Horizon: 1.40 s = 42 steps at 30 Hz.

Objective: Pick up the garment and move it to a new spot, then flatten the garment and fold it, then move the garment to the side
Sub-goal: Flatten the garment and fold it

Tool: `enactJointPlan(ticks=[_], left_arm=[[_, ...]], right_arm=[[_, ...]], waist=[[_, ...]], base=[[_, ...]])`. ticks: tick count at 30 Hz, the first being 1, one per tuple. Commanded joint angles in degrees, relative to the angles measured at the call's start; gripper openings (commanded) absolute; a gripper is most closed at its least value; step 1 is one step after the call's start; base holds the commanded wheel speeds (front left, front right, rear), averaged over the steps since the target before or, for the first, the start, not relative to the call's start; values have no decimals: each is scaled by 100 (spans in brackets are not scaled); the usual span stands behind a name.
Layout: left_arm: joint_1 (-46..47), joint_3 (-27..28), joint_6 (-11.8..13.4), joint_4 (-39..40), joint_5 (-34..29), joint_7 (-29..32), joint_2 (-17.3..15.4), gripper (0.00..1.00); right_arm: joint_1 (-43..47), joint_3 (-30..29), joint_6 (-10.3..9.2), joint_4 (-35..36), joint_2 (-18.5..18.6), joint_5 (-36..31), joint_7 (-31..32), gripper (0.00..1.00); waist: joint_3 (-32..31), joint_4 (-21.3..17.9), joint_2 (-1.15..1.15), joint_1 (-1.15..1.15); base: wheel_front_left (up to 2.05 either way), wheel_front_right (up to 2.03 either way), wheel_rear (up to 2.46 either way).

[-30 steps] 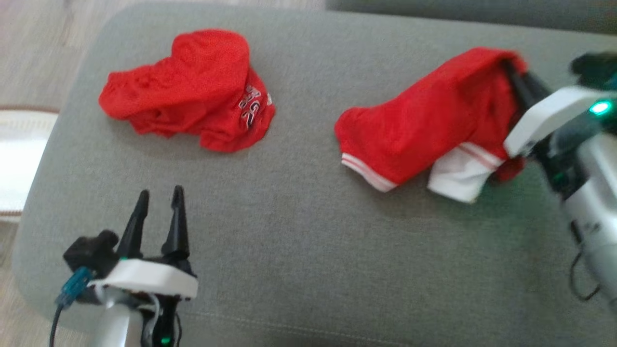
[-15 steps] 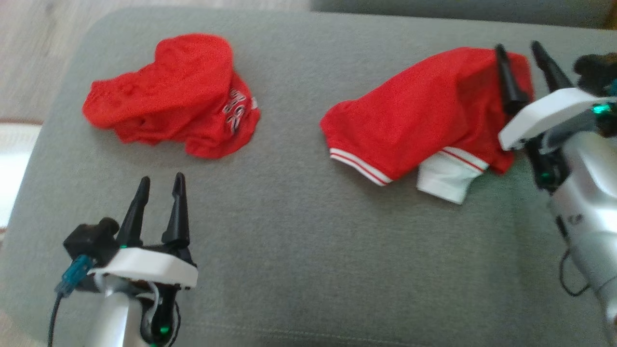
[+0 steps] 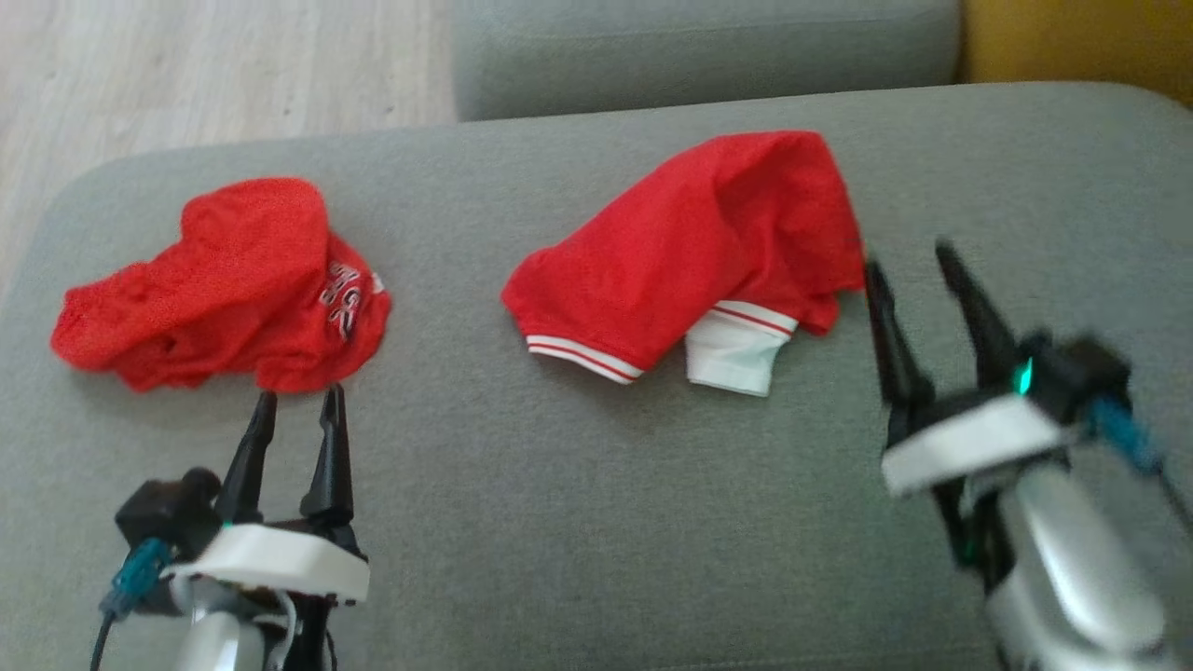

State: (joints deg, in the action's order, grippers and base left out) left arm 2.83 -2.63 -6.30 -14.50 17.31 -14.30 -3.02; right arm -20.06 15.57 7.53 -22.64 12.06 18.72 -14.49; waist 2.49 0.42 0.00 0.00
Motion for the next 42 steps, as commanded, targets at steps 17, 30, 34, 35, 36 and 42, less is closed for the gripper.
enactJointPlan(ticks=[17, 30, 34, 35, 36, 42], left_arm=[[1234, -802, -113, 160, 1088, 3143, -688, 100], [2731, -1807, -117, -565, 2982, 6206, -1541, 100], [2903, -1686, -117, -984, 3206, 6172, -1428, 100], [2943, -1683, -117, -1062, 3212, 6141, -1426, 100], [2981, -1698, -117, -1131, 3201, 6114, -1436, 100], [3158, -1608, -118, -1310, 3679, 6063, -1322, 100]], right_arm=[[796, -473, -4, 1218, -733, -710, -51, 100], [356, -228, -4, 1343, -901, -543, -51, 100], [302, -199, -4, 1385, -913, -511, -51, 100], [295, -193, -4, 1402, -914, -492, -51, 100], [295, -191, -4, 1419, -915, -466, -51, 100], [308, -190, -4, 1457, -917, -409, -51, 100]], waist=[[281, -746, 0, 0], [696, -1630, 0, 0], [780, -1838, 0, 0], [794, -1872, 0, 0], [802, -1896, 0, 0], [821, -1959, 0, 0]], base=[[0, 0, 0], [0, 0, 0], [0, 0, 0], [0, 0, 0], [0, 0, 0], [0, 0, 0]])
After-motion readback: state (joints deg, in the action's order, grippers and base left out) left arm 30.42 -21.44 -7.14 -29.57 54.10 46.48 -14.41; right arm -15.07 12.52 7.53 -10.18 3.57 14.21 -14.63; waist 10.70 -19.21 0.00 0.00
